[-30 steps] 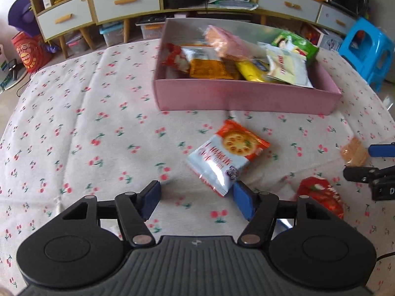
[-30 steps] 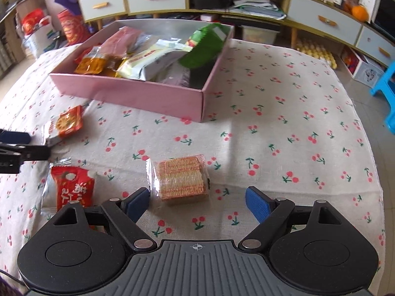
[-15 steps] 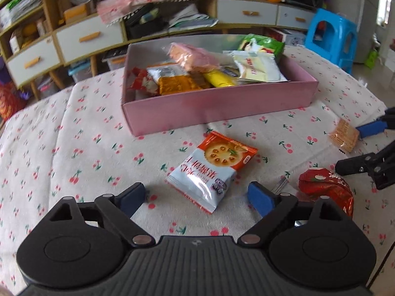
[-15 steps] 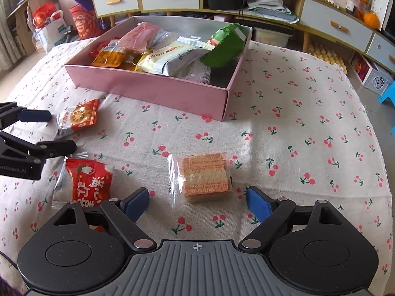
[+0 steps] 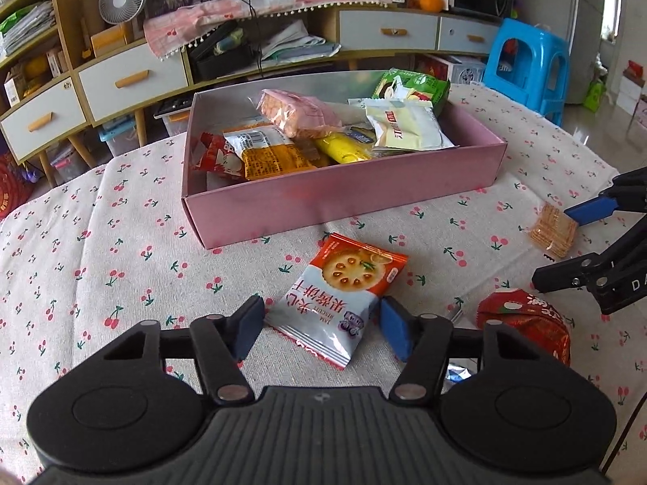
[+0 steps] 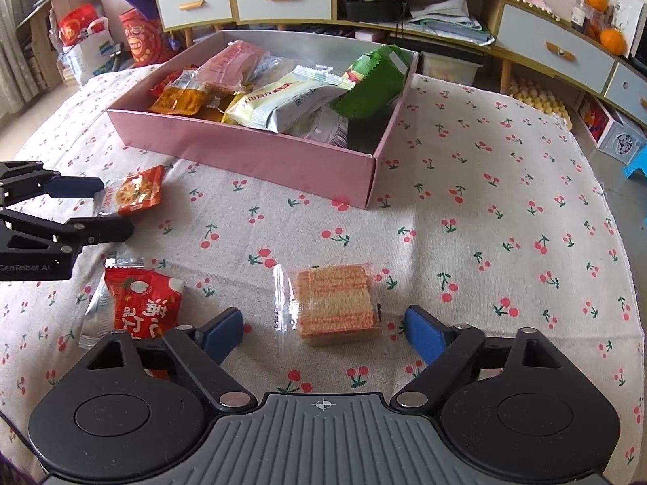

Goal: Organize snacks
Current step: 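Grasp the orange biscuit pack with the left tool while the right tool grasps the wafer pack, then carry both packs into the pink box and open both tools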

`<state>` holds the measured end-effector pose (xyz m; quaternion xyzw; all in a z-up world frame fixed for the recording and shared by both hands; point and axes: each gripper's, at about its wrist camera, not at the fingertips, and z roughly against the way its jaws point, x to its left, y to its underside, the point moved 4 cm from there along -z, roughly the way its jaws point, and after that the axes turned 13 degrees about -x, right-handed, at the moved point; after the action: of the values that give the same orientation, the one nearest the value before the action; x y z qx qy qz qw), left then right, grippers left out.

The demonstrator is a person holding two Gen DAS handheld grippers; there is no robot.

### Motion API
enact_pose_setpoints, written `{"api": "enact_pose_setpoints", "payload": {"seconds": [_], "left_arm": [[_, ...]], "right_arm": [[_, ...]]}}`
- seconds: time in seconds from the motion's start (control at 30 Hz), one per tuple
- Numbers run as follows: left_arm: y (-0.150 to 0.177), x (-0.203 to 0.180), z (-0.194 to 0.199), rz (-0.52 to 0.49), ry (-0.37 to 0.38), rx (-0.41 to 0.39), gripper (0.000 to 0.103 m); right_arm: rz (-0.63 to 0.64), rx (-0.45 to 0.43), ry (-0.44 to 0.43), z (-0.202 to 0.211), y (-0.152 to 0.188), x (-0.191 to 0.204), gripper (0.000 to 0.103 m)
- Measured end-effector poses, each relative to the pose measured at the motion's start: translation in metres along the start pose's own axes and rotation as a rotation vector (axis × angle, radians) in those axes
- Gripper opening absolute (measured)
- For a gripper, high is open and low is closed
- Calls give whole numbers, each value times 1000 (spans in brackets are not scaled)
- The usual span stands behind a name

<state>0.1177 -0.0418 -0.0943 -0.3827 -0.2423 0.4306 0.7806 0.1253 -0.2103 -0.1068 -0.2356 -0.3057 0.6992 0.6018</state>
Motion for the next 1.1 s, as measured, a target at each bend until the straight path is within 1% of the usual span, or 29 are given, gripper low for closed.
{"api": "enact_pose_setpoints", "payload": {"seconds": [0.07, 0.13, 0.17, 0.2, 0.23, 0.33, 0.57, 0.9, 1.1], "left_arm": [[-1, -2, 1, -4, 0, 3, 52], [-1, -4, 1, -9, -6, 7, 51], [-2, -5, 1, -9, -7, 9, 50], [-2, -5, 2, -6, -8, 11, 50], [-2, -5, 2, -3, -9, 12, 49], [-3, -3, 3, 10, -10, 18, 48], [-6, -2, 6, 25, -17, 26, 47], [-19, 4, 18, 85, 4, -16, 47], [-29, 3, 26, 115, 13, -59, 47]], "right_arm": [[2, -4, -4, 1, -1, 2, 75], [2, -6, -6, 3, -3, 4, 61], [2, -6, -6, 3, -4, 5, 58], [1, -7, -7, 4, -4, 6, 52], [-2, -7, -9, 4, -5, 6, 50], [-12, -6, -7, 4, -6, 6, 46], [-75, -15, -25, 8, -12, 4, 46], [-140, -41, -48, 15, -25, 3, 46], [-209, -79, -53, 20, -43, -5, 46]]}}
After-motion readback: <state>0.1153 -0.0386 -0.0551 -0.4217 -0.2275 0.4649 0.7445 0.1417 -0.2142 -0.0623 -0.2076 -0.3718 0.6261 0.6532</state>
